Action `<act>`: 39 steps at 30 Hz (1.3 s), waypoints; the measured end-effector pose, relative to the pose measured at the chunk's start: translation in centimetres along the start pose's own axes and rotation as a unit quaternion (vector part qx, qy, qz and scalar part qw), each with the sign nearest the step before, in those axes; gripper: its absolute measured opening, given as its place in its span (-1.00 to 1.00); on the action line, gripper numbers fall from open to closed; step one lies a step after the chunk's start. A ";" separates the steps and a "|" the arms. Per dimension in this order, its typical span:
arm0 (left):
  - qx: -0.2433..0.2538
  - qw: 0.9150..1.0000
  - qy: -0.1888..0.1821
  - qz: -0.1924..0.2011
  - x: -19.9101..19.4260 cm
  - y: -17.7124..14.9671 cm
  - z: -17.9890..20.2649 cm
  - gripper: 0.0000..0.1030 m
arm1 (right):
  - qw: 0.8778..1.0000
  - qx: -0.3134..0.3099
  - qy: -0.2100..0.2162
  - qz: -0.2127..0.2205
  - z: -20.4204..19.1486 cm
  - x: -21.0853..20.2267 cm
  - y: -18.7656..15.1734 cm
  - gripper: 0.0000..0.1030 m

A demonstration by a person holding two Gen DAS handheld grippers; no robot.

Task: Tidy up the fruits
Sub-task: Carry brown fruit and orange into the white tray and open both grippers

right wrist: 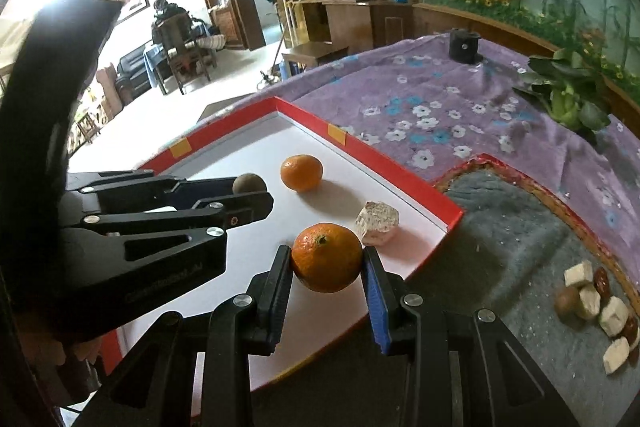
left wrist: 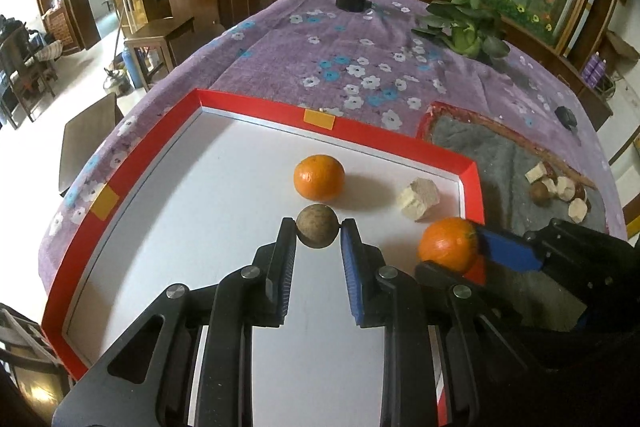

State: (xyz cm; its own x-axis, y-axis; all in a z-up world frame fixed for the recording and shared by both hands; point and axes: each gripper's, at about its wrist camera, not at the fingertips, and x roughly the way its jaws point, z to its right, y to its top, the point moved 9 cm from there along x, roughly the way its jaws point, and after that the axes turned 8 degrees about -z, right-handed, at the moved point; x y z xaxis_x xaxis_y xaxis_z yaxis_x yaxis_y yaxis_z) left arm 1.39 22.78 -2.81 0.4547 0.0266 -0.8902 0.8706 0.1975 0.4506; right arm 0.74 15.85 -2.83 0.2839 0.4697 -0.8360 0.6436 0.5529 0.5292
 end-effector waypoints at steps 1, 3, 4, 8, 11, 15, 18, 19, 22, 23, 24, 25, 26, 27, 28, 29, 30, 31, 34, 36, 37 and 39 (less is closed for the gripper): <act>0.000 1.000 0.001 -0.002 0.2 0.0 -0.1 -0.57 | 1.000 0.000 0.001 -0.005 0.0 0.4 0.1 -0.34; -0.004 1.000 -0.001 -0.008 0.7 0.0 -0.2 -0.57 | 1.000 -0.004 0.001 -0.012 0.0 0.9 0.0 -0.34; -0.007 1.000 -0.001 -0.012 1.0 0.0 -0.2 -0.57 | 1.000 -0.006 0.000 -0.015 0.0 1.1 0.0 -0.34; -0.012 1.000 -0.003 -0.016 1.2 0.1 -0.3 -0.57 | 1.000 -0.012 -0.004 -0.021 0.0 1.8 0.0 -0.34; -0.011 1.000 0.005 -0.013 1.2 0.3 -0.4 -0.57 | 1.000 -0.016 -0.005 -0.025 -0.1 2.1 0.1 -0.34; -0.013 1.000 0.005 -0.018 1.4 0.4 -0.5 -0.57 | 0.999 -0.023 -0.009 -0.025 -0.5 2.3 0.2 -0.34; -0.018 1.000 0.002 -0.025 1.7 0.3 -0.6 -0.57 | 0.999 -0.023 -0.002 -0.024 -0.7 2.4 0.4 -0.34; -0.019 0.999 0.002 -0.026 1.7 0.3 -0.6 -0.57 | 0.999 -0.023 -0.003 -0.023 -0.7 2.4 0.5 -0.34; -0.021 0.999 0.008 -0.024 1.6 0.3 -0.8 -0.57 | 0.999 -0.024 -0.003 -0.022 -0.8 2.4 0.7 -0.34; -0.022 0.999 0.007 -0.024 1.7 0.3 -0.8 -0.57 | 0.999 -0.024 -0.003 -0.022 -0.8 2.5 0.7 -0.34; -0.022 0.999 0.007 -0.025 1.7 0.3 -0.8 -0.57 | 0.999 -0.025 -0.004 -0.022 -0.7 2.5 0.8 -0.34; -0.022 0.999 0.008 -0.026 1.7 0.2 -0.8 -0.57 | 0.999 -0.026 -0.005 -0.021 -0.7 2.5 0.8 -0.34; -0.023 0.999 0.008 -0.028 1.8 0.2 -0.9 -0.57 | 0.999 -0.025 -0.006 -0.021 -0.7 2.5 0.8 -0.34; -0.024 0.999 0.009 -0.029 1.8 0.2 -0.9 -0.57 | 0.999 -0.025 -0.007 -0.022 -0.6 2.6 0.8 -0.34; -0.026 0.999 0.011 -0.030 1.9 0.2 -1.0 -0.57 | 0.999 -0.025 -0.009 -0.027 -0.5 2.8 0.7 -0.34; -0.027 0.999 0.013 -0.031 1.9 0.2 -1.1 -0.57 | 0.999 -0.025 -0.011 -0.030 -0.5 2.9 0.5 -0.34; -0.030 0.999 0.013 -0.032 1.9 0.2 -1.2 -0.57 | 0.999 -0.030 -0.015 -0.031 -0.5 3.0 0.4 -0.34; -0.033 0.999 0.011 -0.033 2.0 0.2 -1.2 -0.57 | 0.999 -0.033 -0.018 -0.030 -0.6 2.9 0.4 -0.34; -0.038 0.998 0.012 -0.039 2.3 0.1 -1.3 -0.53 | 0.999 -0.033 -0.015 -0.033 -0.6 2.8 0.2 -0.34; -0.036 0.998 0.015 -0.039 2.2 0.0 -1.2 -0.29 | 0.999 -0.028 -0.013 -0.035 -0.5 2.6 0.0 -0.31; -0.036 0.999 0.014 -0.037 2.1 0.1 -1.2 -0.08 | 0.999 -0.026 -0.012 -0.034 -0.5 2.4 -0.1 -0.24; -0.038 0.999 0.012 -0.031 1.8 0.1 -1.2 0.00 | 1.000 -0.018 -0.009 -0.023 -0.3 1.5 -0.1 -0.22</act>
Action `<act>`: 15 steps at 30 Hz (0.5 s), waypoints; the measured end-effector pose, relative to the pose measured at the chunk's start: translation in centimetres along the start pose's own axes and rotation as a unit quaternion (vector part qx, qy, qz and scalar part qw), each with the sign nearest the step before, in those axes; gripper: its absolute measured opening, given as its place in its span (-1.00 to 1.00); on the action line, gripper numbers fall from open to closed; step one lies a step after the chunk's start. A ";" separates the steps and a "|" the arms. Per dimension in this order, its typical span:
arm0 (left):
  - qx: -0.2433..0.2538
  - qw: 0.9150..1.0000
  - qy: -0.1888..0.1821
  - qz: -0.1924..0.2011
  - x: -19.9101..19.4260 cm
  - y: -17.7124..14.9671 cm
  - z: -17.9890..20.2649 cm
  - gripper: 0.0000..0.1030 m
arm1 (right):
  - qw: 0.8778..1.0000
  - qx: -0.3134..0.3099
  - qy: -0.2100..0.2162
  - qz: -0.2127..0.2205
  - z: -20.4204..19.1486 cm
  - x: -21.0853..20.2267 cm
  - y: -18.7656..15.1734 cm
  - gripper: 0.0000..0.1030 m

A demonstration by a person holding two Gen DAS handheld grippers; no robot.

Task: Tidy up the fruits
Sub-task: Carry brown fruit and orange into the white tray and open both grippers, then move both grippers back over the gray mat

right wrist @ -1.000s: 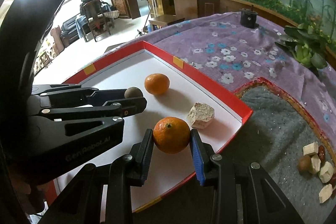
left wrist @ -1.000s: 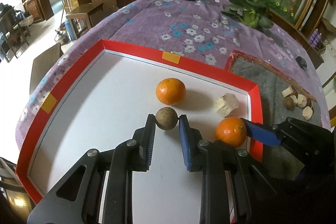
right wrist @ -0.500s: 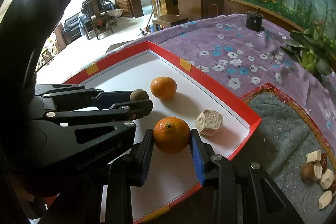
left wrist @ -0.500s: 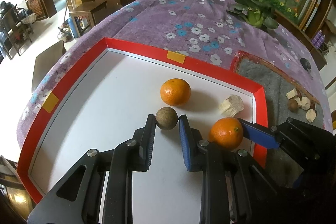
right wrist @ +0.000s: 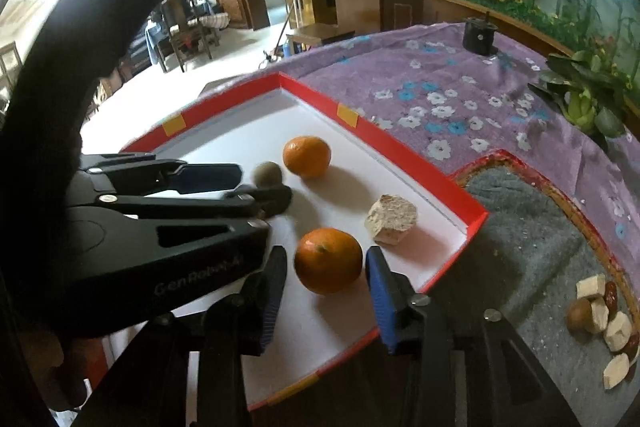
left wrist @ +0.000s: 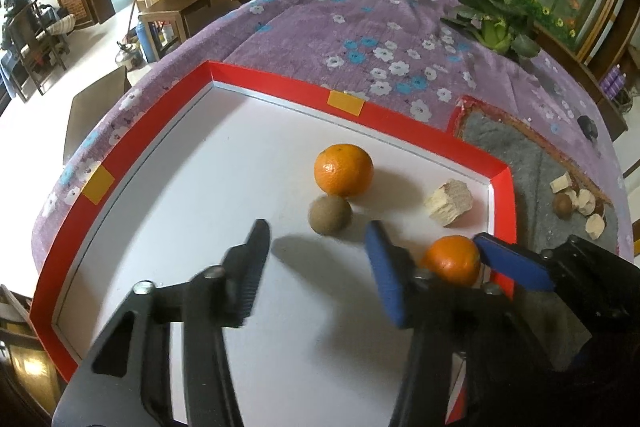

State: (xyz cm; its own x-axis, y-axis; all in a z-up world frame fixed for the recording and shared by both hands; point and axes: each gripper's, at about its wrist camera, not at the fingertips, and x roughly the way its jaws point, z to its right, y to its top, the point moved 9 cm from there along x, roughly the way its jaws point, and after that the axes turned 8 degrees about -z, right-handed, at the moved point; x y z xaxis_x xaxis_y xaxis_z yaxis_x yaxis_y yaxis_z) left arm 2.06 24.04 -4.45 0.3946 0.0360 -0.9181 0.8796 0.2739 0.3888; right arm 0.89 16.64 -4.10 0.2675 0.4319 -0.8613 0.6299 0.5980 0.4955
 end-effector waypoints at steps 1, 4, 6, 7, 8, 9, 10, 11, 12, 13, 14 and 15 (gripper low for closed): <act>0.000 1.000 0.004 0.003 -0.2 0.0 0.0 0.00 | 1.000 0.003 0.001 0.005 0.1 -0.4 -0.1 -0.21; 0.001 1.000 0.007 0.009 -0.8 -0.1 0.0 0.00 | 1.000 0.011 0.000 0.017 0.5 -1.8 -0.3 -0.18; 0.002 1.000 0.007 0.014 -1.4 -0.2 0.2 0.00 | 1.000 0.014 -0.004 0.023 0.8 -2.6 -0.6 -0.18; 0.002 1.000 0.008 0.018 -1.7 -0.2 0.4 0.00 | 0.999 0.017 -0.006 0.027 1.0 -3.0 -0.8 -0.17; 0.003 1.000 0.008 0.023 -2.1 -0.2 0.5 0.00 | 0.999 0.020 -0.006 0.030 1.2 -3.3 -0.9 -0.17; 0.004 1.000 0.009 0.028 -2.5 -0.1 0.8 0.00 | 0.999 0.024 -0.006 0.033 1.4 -3.8 -1.1 -0.17; 0.007 0.999 0.009 0.033 -2.9 -0.1 1.1 0.00 | 0.999 0.029 -0.005 0.037 1.7 -4.2 -1.4 -0.17; 0.009 0.999 0.010 0.037 -3.2 -0.1 1.4 0.00 | 0.999 0.032 -0.006 0.039 1.8 -4.5 -1.5 -0.16; 0.013 0.999 0.008 0.043 -3.7 -0.1 1.9 0.00 | 0.998 0.036 -0.009 0.044 2.2 -5.1 -1.8 -0.16; 0.015 0.999 0.007 0.047 -4.0 -0.1 2.4 0.00 | 0.998 0.039 -0.011 0.047 2.4 -5.5 -1.9 -0.16; 0.019 0.998 0.005 0.052 -4.4 -0.2 2.9 0.00 | 0.998 0.043 -0.013 0.051 2.8 -5.9 -2.2 -0.16; 0.023 0.998 0.004 0.055 -4.7 -0.2 3.4 0.00 | 0.997 0.050 -0.015 0.056 3.2 -6.6 -2.6 -0.15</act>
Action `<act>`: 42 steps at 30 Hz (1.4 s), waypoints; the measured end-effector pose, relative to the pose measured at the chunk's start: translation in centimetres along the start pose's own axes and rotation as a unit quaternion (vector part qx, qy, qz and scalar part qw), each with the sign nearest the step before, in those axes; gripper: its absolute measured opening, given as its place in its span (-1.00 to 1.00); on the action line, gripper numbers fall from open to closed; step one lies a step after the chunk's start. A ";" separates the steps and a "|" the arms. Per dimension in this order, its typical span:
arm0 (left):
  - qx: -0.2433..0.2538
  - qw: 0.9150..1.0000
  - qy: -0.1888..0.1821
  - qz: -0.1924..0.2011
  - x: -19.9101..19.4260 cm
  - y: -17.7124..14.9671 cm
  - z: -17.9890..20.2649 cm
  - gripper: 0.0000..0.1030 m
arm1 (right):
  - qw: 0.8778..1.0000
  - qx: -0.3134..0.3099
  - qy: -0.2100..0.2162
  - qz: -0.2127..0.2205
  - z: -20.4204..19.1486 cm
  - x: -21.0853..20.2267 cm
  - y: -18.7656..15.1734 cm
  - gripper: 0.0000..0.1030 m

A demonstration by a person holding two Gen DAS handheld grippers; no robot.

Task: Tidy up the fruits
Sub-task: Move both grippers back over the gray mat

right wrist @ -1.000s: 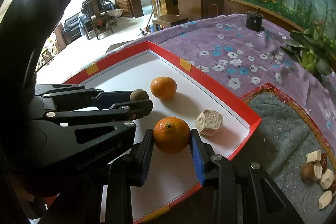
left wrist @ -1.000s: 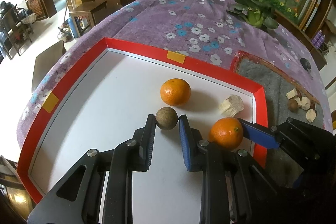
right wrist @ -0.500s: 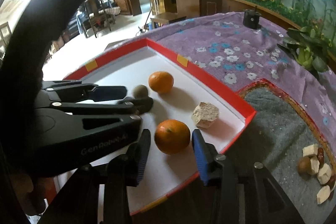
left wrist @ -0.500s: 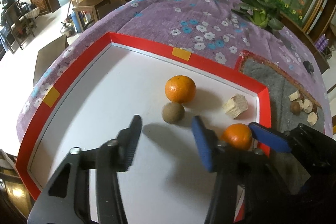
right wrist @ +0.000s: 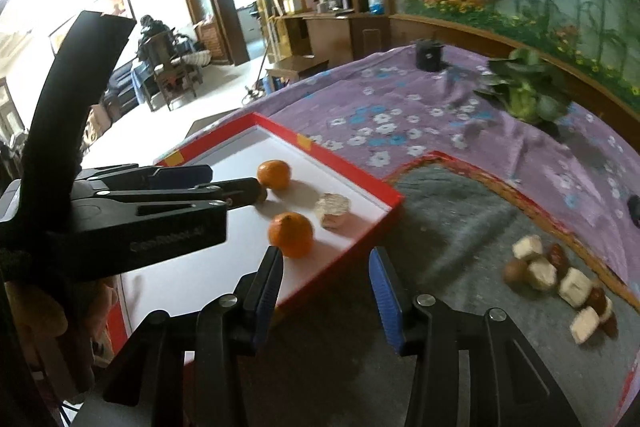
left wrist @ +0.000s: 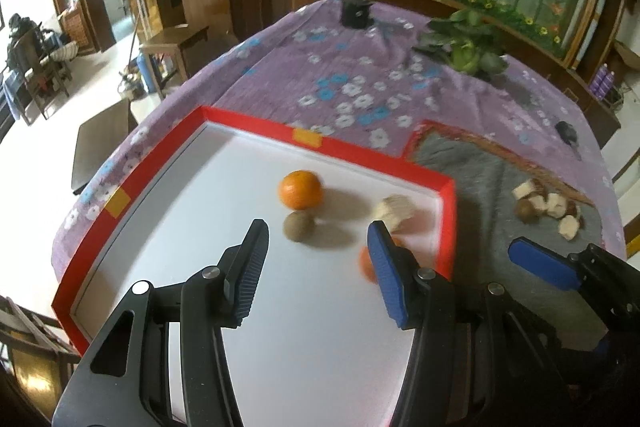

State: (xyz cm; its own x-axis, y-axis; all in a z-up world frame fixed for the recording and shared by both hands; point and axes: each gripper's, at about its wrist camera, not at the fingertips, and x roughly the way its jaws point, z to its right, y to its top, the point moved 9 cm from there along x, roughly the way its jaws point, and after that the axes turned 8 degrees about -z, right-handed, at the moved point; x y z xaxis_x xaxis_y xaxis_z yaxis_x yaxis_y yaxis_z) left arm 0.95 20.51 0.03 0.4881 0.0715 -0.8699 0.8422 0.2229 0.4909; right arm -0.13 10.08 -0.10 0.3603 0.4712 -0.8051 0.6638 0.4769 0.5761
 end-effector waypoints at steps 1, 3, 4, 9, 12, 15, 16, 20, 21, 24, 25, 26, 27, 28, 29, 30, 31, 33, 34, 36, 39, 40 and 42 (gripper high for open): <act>0.005 1.000 -0.002 0.004 -0.3 0.0 0.6 0.00 | 1.000 0.004 -0.002 0.003 0.4 -0.4 -0.2 -0.15; 0.017 1.000 -0.004 0.010 -0.8 -0.1 2.1 0.00 | 1.000 0.017 -0.009 0.012 1.5 -1.5 -0.7 -0.13; 0.024 1.000 -0.008 0.011 -1.0 -0.2 2.9 0.00 | 1.000 0.022 -0.011 0.014 2.0 -1.9 -0.9 -0.13; 0.047 0.999 -0.025 0.009 -1.3 -0.6 6.6 0.00 | 0.998 0.055 -0.032 0.025 5.2 -4.2 -2.9 -0.12; 0.062 0.997 -0.034 0.006 -1.3 -0.9 8.8 0.00 | 0.996 0.073 -0.043 0.029 7.2 -5.4 -4.2 -0.12; 0.071 0.997 -0.043 -0.001 -1.0 -1.0 10.7 0.01 | 0.993 0.097 -0.058 0.031 9.7 -6.5 -5.8 -0.11; 0.076 0.996 -0.044 -0.004 -0.7 -1.0 11.6 0.08 | 0.992 0.105 -0.061 0.032 10.5 -6.8 -6.4 -0.11; 0.088 0.995 -0.054 -0.015 0.3 -1.1 14.0 0.21 | 0.987 0.140 -0.064 0.035 13.4 -7.7 -8.3 -0.11; 0.091 0.994 -0.054 -0.020 0.7 -1.2 14.5 0.21 | 0.987 0.146 -0.064 0.036 14.0 -7.8 -8.6 -0.11; 0.103 0.992 -0.058 -0.035 2.0 -1.4 16.2 0.21 | 0.984 0.163 -0.063 0.038 15.5 -8.1 -9.5 -0.11; 0.106 0.992 -0.063 -0.040 2.4 -1.5 16.7 0.21 | 0.983 0.167 -0.061 0.039 15.8 -8.2 -9.6 -0.11; 0.108 0.991 -0.068 -0.045 2.8 -1.6 17.3 0.21 | 0.983 0.170 -0.059 0.040 16.1 -8.2 -9.8 -0.11; 0.110 0.990 -0.071 -0.049 3.2 -1.6 17.7 0.21 | 0.983 0.171 -0.057 0.040 16.3 -8.2 -9.9 -0.11; 0.111 0.990 -0.073 -0.050 3.4 -1.6 18.1 0.21 | 0.983 0.172 -0.056 0.040 16.5 -8.2 -10.0 -0.11; 0.112 0.990 -0.074 -0.051 3.8 -1.6 18.5 0.21 | 0.982 0.174 -0.056 0.039 17.0 -8.1 -10.2 -0.11; 0.115 0.989 -0.075 -0.052 4.0 -1.5 18.9 0.21 | 0.982 0.174 -0.056 0.039 17.0 -8.1 -10.2 -0.11; 0.120 0.988 -0.077 -0.053 4.4 -1.4 19.3 0.21 | 0.982 0.175 -0.055 0.037 17.2 -8.0 -10.3 -0.11; 0.126 0.988 -0.077 -0.053 4.8 -1.2 19.9 0.21 | 0.982 0.176 -0.056 0.035 17.6 -7.8 -10.3 -0.11; 0.129 0.987 -0.075 -0.053 5.1 -1.0 20.2 0.21 | 0.982 0.177 -0.057 0.035 17.7 -7.7 -10.3 -0.11; 0.127 0.987 -0.076 -0.057 5.7 -0.8 20.4 0.21 | 0.981 0.181 -0.055 0.036 18.2 -7.6 -10.4 -0.10; 0.123 0.988 -0.075 -0.059 6.3 -0.5 20.5 0.21 | 0.980 0.186 -0.052 0.037 18.7 -7.5 -10.4 -0.10; 0.122 0.988 -0.074 -0.060 6.5 -0.3 20.5 0.21 | 0.980 0.187 -0.052 0.037 18.8 -7.5 -10.4 -0.10; 0.122 0.988 -0.076 -0.058 6.8 -0.1 20.5 0.21 | 0.980 0.188 -0.050 0.038 19.1 -7.4 -10.3 -0.10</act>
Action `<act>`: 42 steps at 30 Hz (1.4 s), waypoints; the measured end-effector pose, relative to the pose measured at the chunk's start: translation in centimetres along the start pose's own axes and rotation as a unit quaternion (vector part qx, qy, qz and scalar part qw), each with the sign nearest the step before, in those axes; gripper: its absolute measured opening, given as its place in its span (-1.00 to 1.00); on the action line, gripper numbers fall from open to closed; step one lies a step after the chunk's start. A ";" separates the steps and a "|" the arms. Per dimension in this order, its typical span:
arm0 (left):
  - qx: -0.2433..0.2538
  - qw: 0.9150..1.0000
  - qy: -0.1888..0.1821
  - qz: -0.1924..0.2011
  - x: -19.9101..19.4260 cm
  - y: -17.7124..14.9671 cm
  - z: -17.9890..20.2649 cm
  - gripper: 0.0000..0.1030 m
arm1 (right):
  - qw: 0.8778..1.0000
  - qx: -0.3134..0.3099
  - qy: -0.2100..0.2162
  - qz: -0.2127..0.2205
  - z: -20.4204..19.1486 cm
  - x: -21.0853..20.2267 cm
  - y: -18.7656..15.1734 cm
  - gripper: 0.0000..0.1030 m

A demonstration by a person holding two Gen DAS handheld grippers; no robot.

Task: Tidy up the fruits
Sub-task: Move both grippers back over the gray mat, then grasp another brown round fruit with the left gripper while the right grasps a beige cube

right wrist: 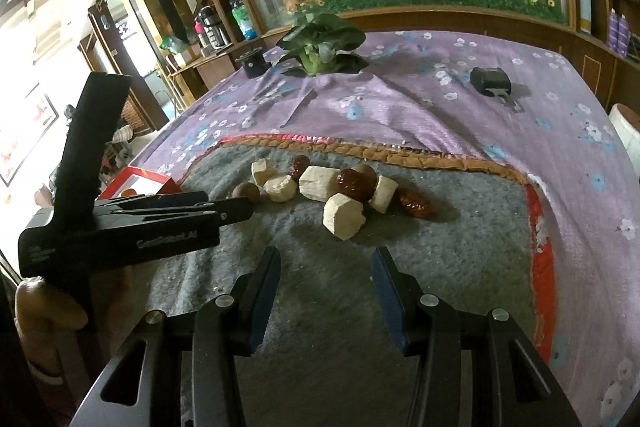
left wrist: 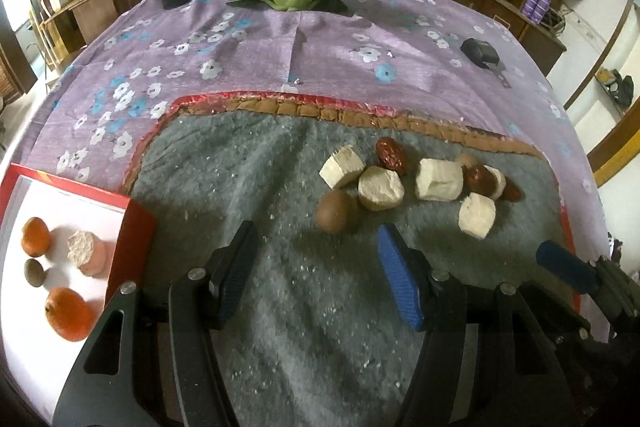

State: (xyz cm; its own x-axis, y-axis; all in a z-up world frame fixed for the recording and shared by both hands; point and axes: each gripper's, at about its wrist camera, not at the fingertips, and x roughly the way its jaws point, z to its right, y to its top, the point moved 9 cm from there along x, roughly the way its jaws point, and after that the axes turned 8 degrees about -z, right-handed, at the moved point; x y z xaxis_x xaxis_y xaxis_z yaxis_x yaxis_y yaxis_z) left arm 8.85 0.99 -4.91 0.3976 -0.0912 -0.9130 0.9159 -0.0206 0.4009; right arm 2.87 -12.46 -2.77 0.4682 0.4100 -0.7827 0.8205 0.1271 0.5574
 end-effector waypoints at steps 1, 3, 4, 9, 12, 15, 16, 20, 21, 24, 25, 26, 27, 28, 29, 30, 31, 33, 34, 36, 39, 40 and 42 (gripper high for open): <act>0.001 1.000 0.000 0.001 0.1 0.1 0.0 0.21 | 1.000 0.001 0.000 0.000 0.1 0.1 0.0 -0.10; 0.003 1.000 0.001 0.000 0.5 0.3 0.1 0.21 | 1.000 0.001 0.001 -0.001 0.2 0.2 0.0 -0.10; 0.004 1.000 -0.001 0.001 0.6 0.3 0.1 0.20 | 1.000 0.002 0.001 -0.002 0.2 0.3 0.0 -0.10; 0.017 1.000 -0.004 0.008 1.2 0.7 0.7 0.06 | 1.000 0.007 0.001 -0.007 0.8 0.8 -0.1 -0.10; 0.018 1.000 -0.005 0.007 1.6 0.6 0.7 -0.56 | 1.000 0.010 0.001 -0.008 0.9 0.8 -0.1 -0.10; 0.022 1.000 -0.006 0.012 1.4 0.4 0.8 -0.56 | 1.000 0.009 0.001 -0.009 0.8 0.8 0.0 -0.10; 0.019 1.000 -0.009 0.012 1.2 0.3 0.7 -0.56 | 1.000 0.006 -0.001 -0.009 0.7 0.9 0.2 -0.10; 0.014 1.000 -0.014 0.015 0.4 -0.2 0.3 -0.56 | 1.000 -0.008 -0.010 -0.012 0.2 1.3 0.9 -0.10; 0.015 1.000 -0.015 0.016 0.2 -0.4 0.2 -0.56 | 1.000 -0.009 -0.014 -0.012 0.2 1.4 1.1 -0.10; 0.013 1.000 -0.017 0.015 -0.4 -0.9 -0.2 -0.56 | 1.000 -0.010 -0.018 -0.008 0.1 1.4 1.7 -0.10; 0.010 1.000 -0.018 0.016 -0.7 -1.0 -0.4 -0.56 | 1.000 -0.012 -0.014 -0.006 -0.2 1.5 2.0 -0.10; 0.008 1.000 -0.020 0.017 -0.9 -1.1 -0.6 -0.56 | 1.000 -0.016 -0.009 -0.004 -0.4 1.5 2.2 -0.10; 0.007 1.000 -0.021 0.019 -1.1 -1.2 -0.8 -0.56 | 1.000 -0.025 0.000 0.000 -0.9 1.7 2.7 -0.10; 0.006 1.000 -0.019 0.021 -1.4 -1.3 -1.0 -0.56 | 1.000 -0.030 0.005 0.001 -1.2 1.9 2.9 -0.10; 0.005 1.000 -0.016 0.024 -1.8 -1.3 -1.2 -0.56 | 0.999 -0.034 0.007 -0.003 -1.5 2.4 3.1 -0.10; 0.003 1.000 -0.014 0.027 -2.0 -1.4 -1.4 -0.56 | 0.999 -0.038 0.008 -0.016 -1.9 3.3 3.1 -0.10; 0.002 0.999 -0.012 0.031 -2.4 -1.4 -1.7 -0.56 | 0.999 -0.042 0.015 -0.021 -2.3 3.7 3.2 -0.10; 0.001 0.999 -0.007 0.035 -2.8 -1.4 -2.1 -0.56 | 0.997 -0.059 0.048 -0.026 -4.2 4.1 3.2 -0.11; 0.000 0.999 -0.003 0.036 -2.9 -1.4 -2.3 -0.56 | 0.996 -0.068 0.048 -0.024 -4.7 3.9 3.0 -0.11; -0.001 0.999 -0.004 0.035 -3.0 -1.5 -2.5 -0.56 | 0.997 -0.078 0.022 -0.007 -4.6 3.0 3.0 -0.11; 0.001 0.999 -0.006 0.034 -2.9 -1.7 -2.5 -0.56 | 0.998 -0.060 0.001 -0.009 -3.2 2.4 2.4 -0.10; 0.002 0.999 -0.010 0.033 -2.8 -1.7 -2.3 -0.56 | 0.999 -0.052 -0.008 -0.013 -2.5 2.5 2.1 -0.10; 0.001 0.999 -0.015 0.031 -2.7 -1.7 -2.1 -0.56 | 0.998 -0.037 -0.045 -0.026 -0.6 3.5 1.8 -0.10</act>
State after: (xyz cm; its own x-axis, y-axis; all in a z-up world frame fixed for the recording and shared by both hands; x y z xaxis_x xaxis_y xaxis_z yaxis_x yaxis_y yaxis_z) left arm 6.30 3.34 -3.25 0.4523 -0.1231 -0.8833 0.8890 -0.0166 0.4576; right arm 5.76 -10.25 -4.32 0.4565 0.3197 -0.8303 0.8188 0.2143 0.5326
